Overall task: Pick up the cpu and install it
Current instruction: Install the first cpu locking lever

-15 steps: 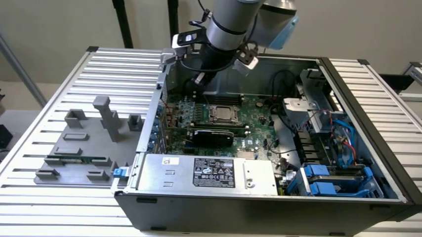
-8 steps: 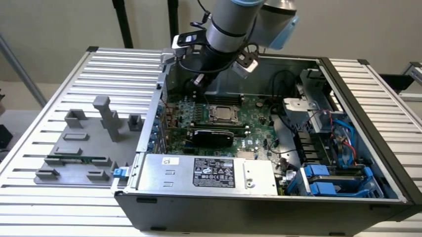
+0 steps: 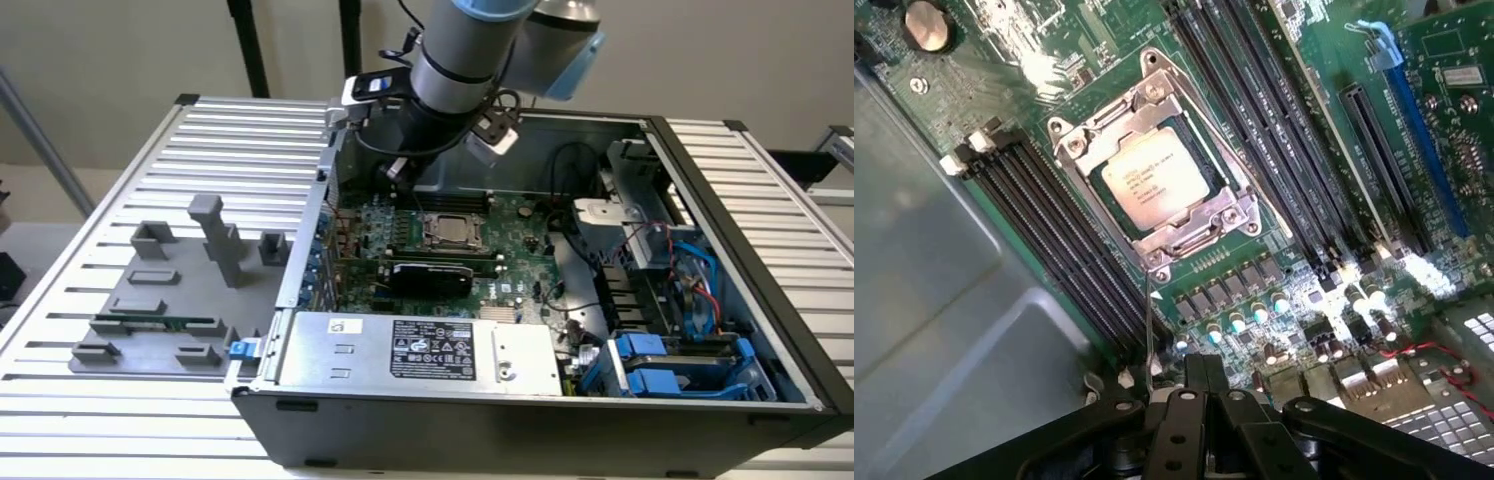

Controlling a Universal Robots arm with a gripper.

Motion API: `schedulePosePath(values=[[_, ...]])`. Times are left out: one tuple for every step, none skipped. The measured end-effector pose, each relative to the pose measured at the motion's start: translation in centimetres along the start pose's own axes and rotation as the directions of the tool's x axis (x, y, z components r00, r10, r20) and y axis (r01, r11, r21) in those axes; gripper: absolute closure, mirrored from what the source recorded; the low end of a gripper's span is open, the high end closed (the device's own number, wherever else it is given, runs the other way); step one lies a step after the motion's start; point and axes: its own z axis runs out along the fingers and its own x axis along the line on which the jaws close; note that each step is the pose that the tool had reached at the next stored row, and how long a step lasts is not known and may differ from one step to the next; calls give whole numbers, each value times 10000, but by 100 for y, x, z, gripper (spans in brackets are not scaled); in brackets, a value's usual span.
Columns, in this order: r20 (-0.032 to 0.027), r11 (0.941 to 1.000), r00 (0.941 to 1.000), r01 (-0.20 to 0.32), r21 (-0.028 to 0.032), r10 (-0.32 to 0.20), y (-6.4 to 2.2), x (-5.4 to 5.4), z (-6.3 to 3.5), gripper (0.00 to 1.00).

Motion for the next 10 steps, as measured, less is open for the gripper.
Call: schedulePosePath(values=[[-48,10000,10000,-1,30,1,-10,-8,5,89],[-91,10000,10000,-9,55,9,-19,-16,10,89],[-121,10000,9999,-34,65,35,-26,-22,17,89],[-142,9999,9999,-78,65,79,-30,-26,25,89],[-163,9999,9998,-129,62,130,-31,-30,34,89],[-181,9998,9997,-192,56,193,-34,-34,46,89],[-200,9997,9995,-249,51,250,-37,-38,61,89],[-219,9995,9993,-305,48,306,-42,-41,77,89],[-237,9994,9991,-354,44,355,-51,-44,96,89],[-250,9992,9989,-396,40,397,-61,-48,114,89]])
